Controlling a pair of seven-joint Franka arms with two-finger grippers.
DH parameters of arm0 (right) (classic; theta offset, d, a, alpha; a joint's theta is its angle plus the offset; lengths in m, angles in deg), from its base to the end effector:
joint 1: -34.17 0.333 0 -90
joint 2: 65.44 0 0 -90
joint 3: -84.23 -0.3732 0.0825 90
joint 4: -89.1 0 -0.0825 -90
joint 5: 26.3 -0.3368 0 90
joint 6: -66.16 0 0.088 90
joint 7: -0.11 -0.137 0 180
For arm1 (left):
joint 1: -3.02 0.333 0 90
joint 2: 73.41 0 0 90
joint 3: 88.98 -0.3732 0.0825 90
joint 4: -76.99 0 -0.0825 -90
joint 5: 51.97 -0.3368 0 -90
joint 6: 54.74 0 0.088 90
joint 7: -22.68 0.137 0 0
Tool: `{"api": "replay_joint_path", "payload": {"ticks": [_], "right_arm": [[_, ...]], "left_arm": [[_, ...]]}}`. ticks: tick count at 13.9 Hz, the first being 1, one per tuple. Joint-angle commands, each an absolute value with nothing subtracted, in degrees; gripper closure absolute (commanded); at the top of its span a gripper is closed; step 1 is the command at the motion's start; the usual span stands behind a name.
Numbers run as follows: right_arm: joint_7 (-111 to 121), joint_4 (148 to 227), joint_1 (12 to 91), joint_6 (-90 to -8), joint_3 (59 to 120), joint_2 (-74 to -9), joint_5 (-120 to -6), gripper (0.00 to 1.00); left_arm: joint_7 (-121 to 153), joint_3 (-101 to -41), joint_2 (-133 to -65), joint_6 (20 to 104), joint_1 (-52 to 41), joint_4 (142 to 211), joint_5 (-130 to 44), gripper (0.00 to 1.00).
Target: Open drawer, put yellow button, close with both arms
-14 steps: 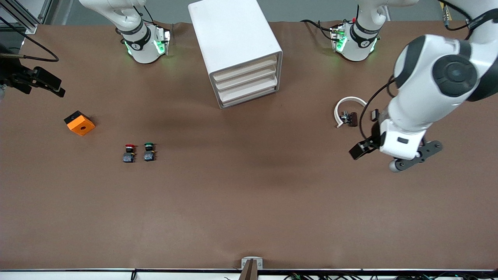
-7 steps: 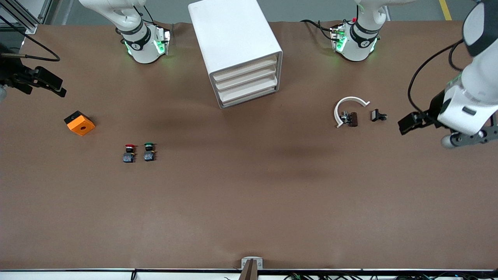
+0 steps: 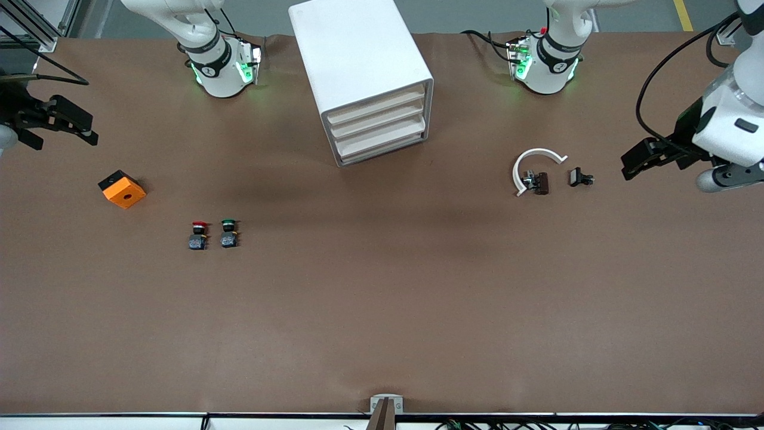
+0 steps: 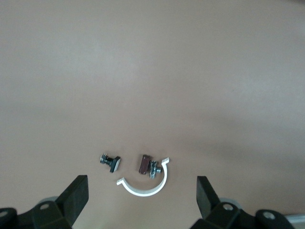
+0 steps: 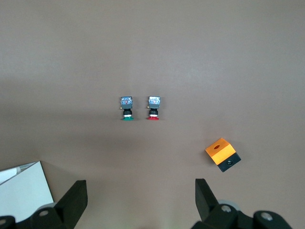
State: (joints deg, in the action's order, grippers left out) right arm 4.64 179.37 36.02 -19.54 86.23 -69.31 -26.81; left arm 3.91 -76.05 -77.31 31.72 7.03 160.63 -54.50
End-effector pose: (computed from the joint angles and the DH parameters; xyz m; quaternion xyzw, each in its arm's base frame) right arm 0.4744 -0.0007 0.6763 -0.9992 -0.0386 0.0059 0.0059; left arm 0.5209 -0.0701 0.6589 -0.9960 -0.0872 0.0049 0.0161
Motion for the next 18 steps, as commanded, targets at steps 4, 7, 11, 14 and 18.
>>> {"api": "replay_joint_path", "payload": {"ticks": [4,7,11,14,18], "right_arm": [[5.48,178.13,35.84,-19.27,86.07,-69.04,-25.51,0.0],[5.48,177.78,35.75,-19.18,86.07,-69.04,-25.51,0.0],[5.39,177.78,35.75,-19.1,86.07,-69.04,-25.42,0.0],[5.39,177.78,35.75,-19.01,86.07,-69.04,-25.42,0.0],[3.1,177.69,35.75,-19.18,86.07,-69.04,-25.42,0.0]], "left_arm": [[9.14,-76.32,-70.33,33.15,7.51,168.82,-52.5,0.0],[9.14,-77.55,-67.97,34.65,7.42,171.99,-50.57,0.0],[10.28,-80.09,-66.73,34.47,6.02,173.05,-50.91,0.0],[13.54,-81.24,-66.81,34.47,5.57,172.7,-51.18,0.0],[13.62,-81.68,-66.99,34.47,4.87,172.17,-51.53,0.0]]}}
